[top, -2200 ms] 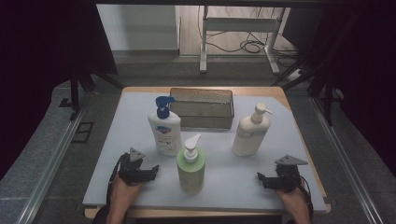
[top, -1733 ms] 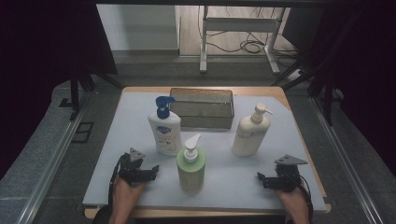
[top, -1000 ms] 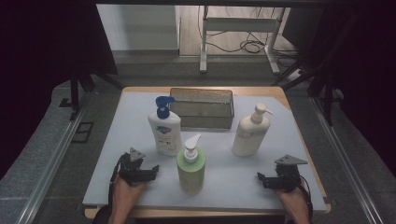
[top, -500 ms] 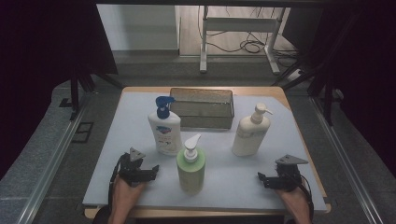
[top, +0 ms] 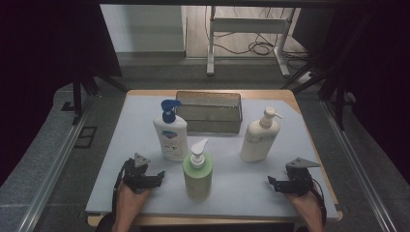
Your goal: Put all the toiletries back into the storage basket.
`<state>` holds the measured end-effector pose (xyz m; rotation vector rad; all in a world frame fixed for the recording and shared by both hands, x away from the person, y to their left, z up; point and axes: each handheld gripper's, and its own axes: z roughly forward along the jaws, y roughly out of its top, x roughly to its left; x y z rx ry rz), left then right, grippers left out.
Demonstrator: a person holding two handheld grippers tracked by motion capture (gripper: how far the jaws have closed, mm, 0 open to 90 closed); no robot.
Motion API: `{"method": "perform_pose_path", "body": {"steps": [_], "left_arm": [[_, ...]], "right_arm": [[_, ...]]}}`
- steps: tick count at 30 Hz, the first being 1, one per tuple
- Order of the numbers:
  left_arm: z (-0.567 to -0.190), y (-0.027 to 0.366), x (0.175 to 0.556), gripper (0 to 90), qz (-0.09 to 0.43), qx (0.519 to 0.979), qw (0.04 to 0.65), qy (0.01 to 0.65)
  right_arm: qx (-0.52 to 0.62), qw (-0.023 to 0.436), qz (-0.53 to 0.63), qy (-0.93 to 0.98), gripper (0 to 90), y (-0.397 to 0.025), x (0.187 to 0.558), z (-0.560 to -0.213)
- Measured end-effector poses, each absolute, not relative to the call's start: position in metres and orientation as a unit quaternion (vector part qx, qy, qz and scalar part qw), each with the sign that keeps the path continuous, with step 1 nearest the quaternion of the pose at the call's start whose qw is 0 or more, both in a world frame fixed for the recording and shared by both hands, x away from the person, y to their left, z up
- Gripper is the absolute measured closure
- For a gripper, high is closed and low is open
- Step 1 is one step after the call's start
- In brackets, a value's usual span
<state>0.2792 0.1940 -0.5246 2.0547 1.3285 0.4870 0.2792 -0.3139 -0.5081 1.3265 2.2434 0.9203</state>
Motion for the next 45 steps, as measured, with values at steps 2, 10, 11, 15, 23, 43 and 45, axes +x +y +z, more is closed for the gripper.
{"method": "perform_pose_path", "body": {"steps": [2,10,11,15,23,43,45], "left_arm": [[-0.525,0.194,0.279,12.3,0.186,0.781,0.318,0.504],[-0.525,0.194,0.279,12.3,0.186,0.781,0.318,0.504],[-0.525,0.194,0.279,12.3,0.186,0.781,0.318,0.504],[-0.525,0.194,0.279,12.3,0.186,0.781,0.318,0.504],[-0.525,0.194,0.279,12.3,0.186,0.781,0.318,0.504],[-0.525,0.194,0.279,12.3,0.187,0.782,0.317,0.503],[-0.525,0.194,0.279,12.3,0.187,0.782,0.317,0.503]], "right_arm": [[0.469,0.190,0.330,0.797,18.9,-0.312,0.281,-0.506],[0.466,0.191,0.344,0.792,40.9,-0.307,0.288,-0.499],[0.465,0.189,0.345,0.793,43.1,-0.306,0.290,-0.499],[0.462,0.186,0.336,0.799,51.4,-0.305,0.297,-0.498],[0.484,0.181,0.356,0.779,82.6,-0.321,0.328,-0.493],[0.465,0.173,0.356,0.792,89.4,-0.313,0.383,-0.511],[0.459,0.170,0.363,0.793,89.4,-0.312,0.383,-0.511]]}}
